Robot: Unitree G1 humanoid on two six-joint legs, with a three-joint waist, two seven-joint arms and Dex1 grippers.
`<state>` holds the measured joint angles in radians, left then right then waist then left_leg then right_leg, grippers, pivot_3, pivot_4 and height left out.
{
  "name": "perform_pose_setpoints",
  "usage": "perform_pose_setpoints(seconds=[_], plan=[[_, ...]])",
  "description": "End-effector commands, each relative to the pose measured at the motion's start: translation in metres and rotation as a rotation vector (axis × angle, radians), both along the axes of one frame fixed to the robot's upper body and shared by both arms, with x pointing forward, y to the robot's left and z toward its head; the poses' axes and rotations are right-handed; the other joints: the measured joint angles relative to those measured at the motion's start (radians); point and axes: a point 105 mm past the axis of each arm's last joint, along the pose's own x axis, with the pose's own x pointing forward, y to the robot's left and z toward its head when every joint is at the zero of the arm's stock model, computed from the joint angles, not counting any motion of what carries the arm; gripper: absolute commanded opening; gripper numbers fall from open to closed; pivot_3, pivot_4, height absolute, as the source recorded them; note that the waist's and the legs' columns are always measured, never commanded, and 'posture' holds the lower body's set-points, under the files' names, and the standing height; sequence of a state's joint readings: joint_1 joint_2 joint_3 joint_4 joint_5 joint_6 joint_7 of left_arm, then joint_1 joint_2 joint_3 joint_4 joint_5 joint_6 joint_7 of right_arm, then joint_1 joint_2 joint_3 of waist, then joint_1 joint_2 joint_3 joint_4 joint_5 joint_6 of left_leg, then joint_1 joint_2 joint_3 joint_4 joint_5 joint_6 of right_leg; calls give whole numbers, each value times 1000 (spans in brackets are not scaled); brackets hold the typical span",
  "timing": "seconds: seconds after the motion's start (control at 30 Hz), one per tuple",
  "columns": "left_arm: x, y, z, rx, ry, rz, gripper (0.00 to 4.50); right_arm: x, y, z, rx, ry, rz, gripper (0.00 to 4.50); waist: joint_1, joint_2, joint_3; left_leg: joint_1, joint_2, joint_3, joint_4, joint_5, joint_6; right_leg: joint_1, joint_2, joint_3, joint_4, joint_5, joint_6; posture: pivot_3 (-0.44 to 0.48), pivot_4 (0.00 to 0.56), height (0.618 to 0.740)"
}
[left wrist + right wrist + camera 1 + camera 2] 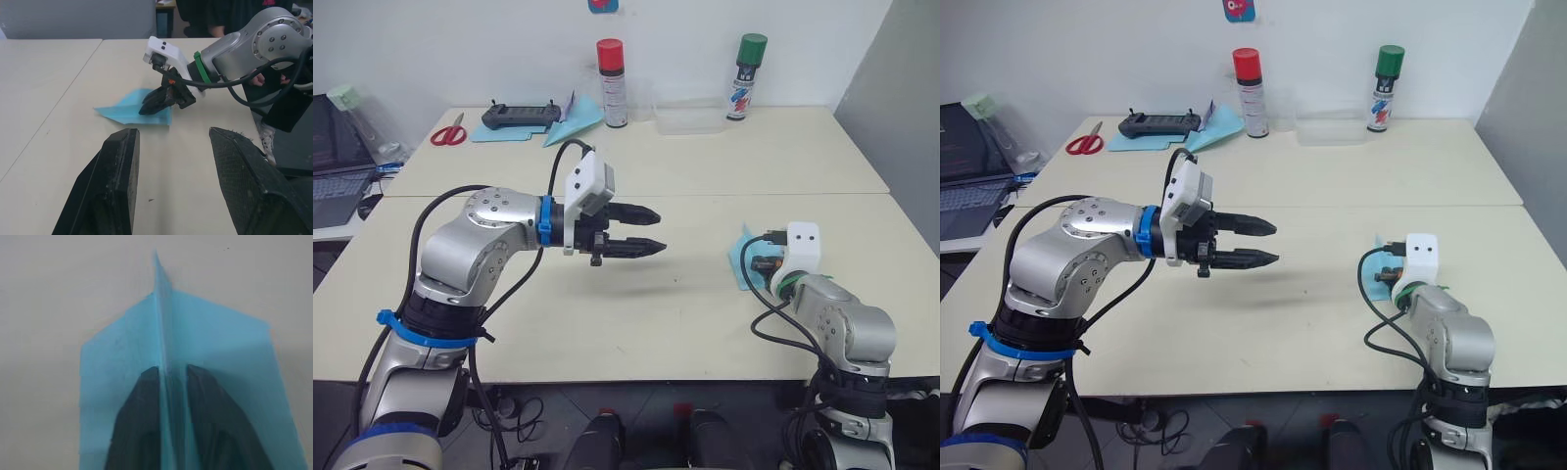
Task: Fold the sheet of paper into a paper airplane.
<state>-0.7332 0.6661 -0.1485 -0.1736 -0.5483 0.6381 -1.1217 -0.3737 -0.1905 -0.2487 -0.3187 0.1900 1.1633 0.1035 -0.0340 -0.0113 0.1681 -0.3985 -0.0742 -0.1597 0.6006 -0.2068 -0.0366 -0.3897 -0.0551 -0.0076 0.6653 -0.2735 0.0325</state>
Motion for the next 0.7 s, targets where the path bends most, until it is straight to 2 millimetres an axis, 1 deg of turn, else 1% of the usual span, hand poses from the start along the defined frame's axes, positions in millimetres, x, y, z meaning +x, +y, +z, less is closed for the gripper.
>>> perform_pose_setpoints(seconds=[0.03,0.1,0.13,0.17,0.23,0.3,0.33,0.4,0.43,0.47,0.5,0.57,0.6,0.67,0.7], plan=[[-2,2,6,-12,-39,3,2568,3,3,18,-5,-71,34,2315,0,0,0,0,0,0,0,0,0,0,0,0,0,0,0,0,150,740],[-2,3,5,-13,-40,6,2568,5,5,23,-30,-94,57,3048,0,0,0,0,0,0,0,0,0,0,0,0,0,0,0,0,150,740],[-2,4,6,-14,-40,11,2568,6,6,29,-47,-123,74,3443,0,0,0,0,0,0,0,0,0,0,0,0,0,0,0,0,150,740],[-1,6,6,-13,-40,21,2568,7,8,38,-63,-168,101,3789,0,0,0,0,0,0,0,0,0,0,0,0,0,0,0,0,150,740],[1,13,4,-6,-39,49,2568,7,15,65,-108,-286,170,4470,-1,1,1,0,0,0,0,0,0,0,0,0,0,-1,1,0,150,740],[4,23,0,-4,-33,103,2568,0,18,84,-125,-360,233,4470,-3,2,1,0,0,0,0,0,0,0,0,0,0,-1,2,0,150,740],[4,28,-4,-5,-26,130,2568,-7,18,88,-125,-368,278,4470,-3,2,1,0,0,0,0,0,0,0,0,0,0,-1,2,0,150,740],[4,41,-12,-16,-20,200,2568,-27,18,89,-184,-374,415,4470,1,2,1,0,0,-1,0,0,0,0,0,0,-1,-2,4,0,150,740],[5,50,-15,-29,-17,252,2568,-39,13,81,-247,-342,482,4470,2,2,1,0,1,-1,0,0,0,1,-1,-1,-1,-3,4,0,150,740],[6,60,-18,-53,0,315,2568,-52,2,72,-332,-310,531,4470,7,2,1,-1,1,-1,0,0,0,1,-1,-1,-2,-3,5,0,150,740],[8,70,-21,-76,0,389,2568,-62,-8,64,-380,-278,558,4470,14,1,1,-2,0,-1,1,0,0,2,-2,-1,-2,-3,5,0,150,740],[19,104,-31,-50,-83,627,2568,-83,-24,57,-335,-233,582,4470,18,0,2,-3,0,0,2,-1,1,3,-4,-1,-3,-4,7,0,150,740],[19,116,-38,-33,-84,700,2568,-88,-31,57,-313,-229,573,4470,19,0,2,-3,-1,0,3,-1,1,2,-4,-1,-3,-4,7,0,150,740],[12,140,-53,-51,-40,846,2568,-95,-54,57,-303,-229,509,4470,14,1,2,-1,0,2,4,-1,2,3,-8,0,-2,-4,7,0,150,740],[3,145,-66,-30,-4,874,2568,-98,-65,54,-331,-228,472,4470,12,0,2,-1,1,3,4,-3,5,2,-8,0,-2,-3,9,0,150,740]])
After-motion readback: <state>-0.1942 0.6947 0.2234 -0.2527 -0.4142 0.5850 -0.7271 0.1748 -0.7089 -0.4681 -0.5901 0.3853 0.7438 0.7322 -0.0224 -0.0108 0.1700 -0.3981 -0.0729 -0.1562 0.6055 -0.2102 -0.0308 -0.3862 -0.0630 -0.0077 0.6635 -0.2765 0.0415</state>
